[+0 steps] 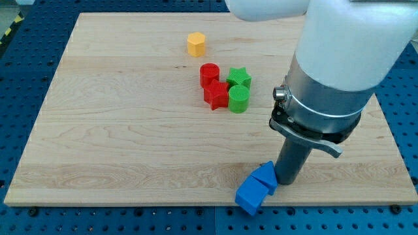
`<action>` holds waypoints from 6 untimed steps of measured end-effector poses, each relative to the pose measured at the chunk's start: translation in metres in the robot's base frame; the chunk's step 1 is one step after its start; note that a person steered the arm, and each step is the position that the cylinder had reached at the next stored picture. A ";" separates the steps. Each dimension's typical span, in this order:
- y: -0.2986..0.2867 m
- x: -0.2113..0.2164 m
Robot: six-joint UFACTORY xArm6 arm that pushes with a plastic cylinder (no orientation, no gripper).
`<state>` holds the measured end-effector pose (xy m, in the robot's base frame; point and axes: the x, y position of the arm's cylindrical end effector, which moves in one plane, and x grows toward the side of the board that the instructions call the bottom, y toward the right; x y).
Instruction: Point at yellow heart
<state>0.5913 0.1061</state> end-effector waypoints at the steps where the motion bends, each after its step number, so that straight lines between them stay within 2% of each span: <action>1: 0.028 -0.016; 2: 0.077 -0.026; 5: 0.095 -0.026; 6: 0.121 -0.028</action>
<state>0.5633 0.2274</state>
